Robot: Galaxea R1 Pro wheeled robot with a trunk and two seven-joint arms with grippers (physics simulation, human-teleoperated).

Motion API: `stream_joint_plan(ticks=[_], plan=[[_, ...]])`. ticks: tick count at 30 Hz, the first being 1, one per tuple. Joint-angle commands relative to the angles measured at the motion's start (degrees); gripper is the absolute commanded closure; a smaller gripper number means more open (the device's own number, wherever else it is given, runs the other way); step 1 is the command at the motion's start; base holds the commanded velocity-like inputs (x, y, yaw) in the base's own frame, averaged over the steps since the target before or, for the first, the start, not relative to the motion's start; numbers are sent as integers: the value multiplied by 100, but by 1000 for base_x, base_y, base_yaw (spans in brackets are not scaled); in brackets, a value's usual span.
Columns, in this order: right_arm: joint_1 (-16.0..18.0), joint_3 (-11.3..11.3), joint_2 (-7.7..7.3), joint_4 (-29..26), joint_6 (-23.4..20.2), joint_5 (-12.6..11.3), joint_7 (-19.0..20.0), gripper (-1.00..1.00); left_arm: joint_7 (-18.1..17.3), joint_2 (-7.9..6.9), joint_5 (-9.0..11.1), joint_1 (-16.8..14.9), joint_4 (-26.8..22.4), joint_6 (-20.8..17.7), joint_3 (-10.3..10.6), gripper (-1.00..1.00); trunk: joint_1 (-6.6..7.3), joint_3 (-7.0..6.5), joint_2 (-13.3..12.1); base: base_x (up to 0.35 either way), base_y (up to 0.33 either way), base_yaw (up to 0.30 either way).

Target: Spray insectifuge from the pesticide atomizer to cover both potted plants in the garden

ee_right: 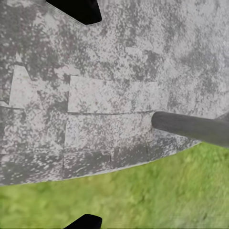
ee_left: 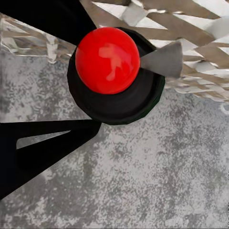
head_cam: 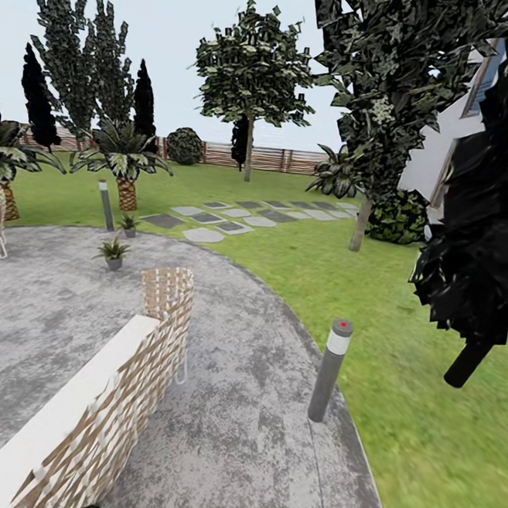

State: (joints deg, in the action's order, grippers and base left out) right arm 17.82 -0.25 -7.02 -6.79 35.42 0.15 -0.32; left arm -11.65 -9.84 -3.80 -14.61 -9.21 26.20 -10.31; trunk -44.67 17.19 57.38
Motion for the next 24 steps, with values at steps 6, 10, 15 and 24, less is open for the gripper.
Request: stream_joint_plan(ticks=[6, 10, 15, 24], plan=[[2, -1, -1, 3, 17, 2, 2, -100, -30, 3, -39, -6, 7, 15, -50, 100, 132, -138, -237, 0, 0, 163], [2, 1, -1, 3, 17, 2, 1, -100, -30, 0, -39, -6, 7, 17, -52, 100, 220, -230, -398, 0, 0, -16], [2, 5, -1, 3, 17, 2, 0, -100, -30, 0, -40, -6, 7, 16, -50, 100, 330, -323, -598, 0, 0, -4], [2, 7, 2, 3, 17, 9, 1, -100, -30, 0, -39, -6, 7, 14, -50, 100, 527, -485, -959, 0, 0, -145]])
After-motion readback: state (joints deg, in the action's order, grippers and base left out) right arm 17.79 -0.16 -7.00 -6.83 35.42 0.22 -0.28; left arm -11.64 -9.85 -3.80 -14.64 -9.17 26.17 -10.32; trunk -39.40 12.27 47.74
